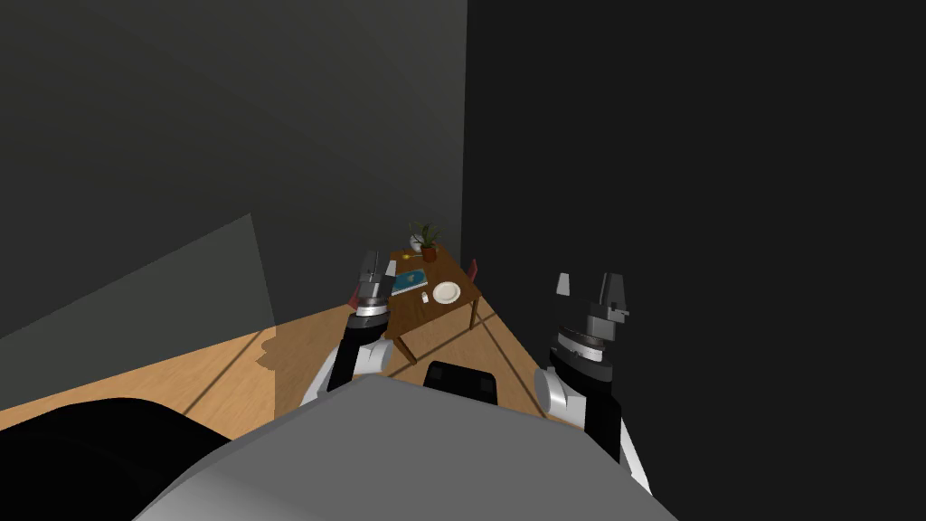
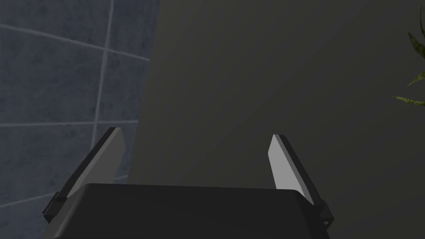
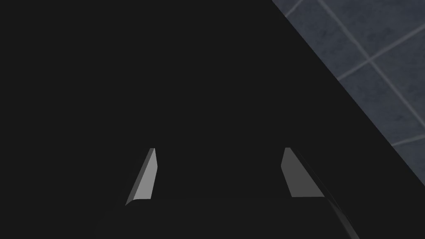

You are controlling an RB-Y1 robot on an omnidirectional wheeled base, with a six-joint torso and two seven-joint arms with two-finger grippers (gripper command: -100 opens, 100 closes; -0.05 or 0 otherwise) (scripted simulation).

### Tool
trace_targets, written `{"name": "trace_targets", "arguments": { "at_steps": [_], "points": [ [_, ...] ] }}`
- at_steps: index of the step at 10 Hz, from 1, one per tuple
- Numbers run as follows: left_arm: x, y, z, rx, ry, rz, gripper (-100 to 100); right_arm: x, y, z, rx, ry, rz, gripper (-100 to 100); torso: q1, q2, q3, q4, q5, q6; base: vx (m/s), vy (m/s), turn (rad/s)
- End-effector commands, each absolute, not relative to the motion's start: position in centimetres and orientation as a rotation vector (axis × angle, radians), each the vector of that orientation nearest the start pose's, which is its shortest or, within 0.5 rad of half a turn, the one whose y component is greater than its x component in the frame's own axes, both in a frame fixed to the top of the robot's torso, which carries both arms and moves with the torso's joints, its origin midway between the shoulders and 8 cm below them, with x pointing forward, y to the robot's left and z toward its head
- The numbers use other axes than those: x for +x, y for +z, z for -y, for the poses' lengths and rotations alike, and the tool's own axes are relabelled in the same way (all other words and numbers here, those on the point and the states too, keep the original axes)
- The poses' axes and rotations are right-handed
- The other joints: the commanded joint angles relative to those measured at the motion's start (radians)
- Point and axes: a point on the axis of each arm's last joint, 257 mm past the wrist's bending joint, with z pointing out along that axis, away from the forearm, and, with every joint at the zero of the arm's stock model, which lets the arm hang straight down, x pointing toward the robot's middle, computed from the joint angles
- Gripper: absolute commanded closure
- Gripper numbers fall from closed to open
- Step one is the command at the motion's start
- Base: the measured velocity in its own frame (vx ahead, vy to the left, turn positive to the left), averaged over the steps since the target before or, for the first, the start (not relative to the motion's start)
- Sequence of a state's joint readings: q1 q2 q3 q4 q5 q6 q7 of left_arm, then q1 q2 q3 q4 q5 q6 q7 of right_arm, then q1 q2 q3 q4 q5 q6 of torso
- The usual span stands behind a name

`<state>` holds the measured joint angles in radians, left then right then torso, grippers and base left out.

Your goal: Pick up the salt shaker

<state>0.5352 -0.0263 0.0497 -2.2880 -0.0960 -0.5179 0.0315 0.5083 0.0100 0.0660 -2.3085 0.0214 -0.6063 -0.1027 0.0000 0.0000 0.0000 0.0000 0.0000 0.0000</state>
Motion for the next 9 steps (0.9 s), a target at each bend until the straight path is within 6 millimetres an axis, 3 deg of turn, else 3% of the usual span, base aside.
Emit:
{"name": "trace_targets", "arguments": {
  "at_steps": [1,9],
  "points": [
    [34.0,1.4,-28.7,-0.620,-1.205,-0.681,-100,32.1,5.3,25.3,0.591,1.477,-0.503,0,0.000,0.000,0.000,0.000,0.000,0.000,0.001,-0.015,-0.012],
    [38.9,-6.1,-29.6,-0.724,-1.138,-0.922,-100,32.1,5.3,25.3,0.591,1.477,-0.502,0,-0.004,0.000,0.000,0.000,-0.001,0.000,-0.003,-0.063,-0.021]
  ]
}}
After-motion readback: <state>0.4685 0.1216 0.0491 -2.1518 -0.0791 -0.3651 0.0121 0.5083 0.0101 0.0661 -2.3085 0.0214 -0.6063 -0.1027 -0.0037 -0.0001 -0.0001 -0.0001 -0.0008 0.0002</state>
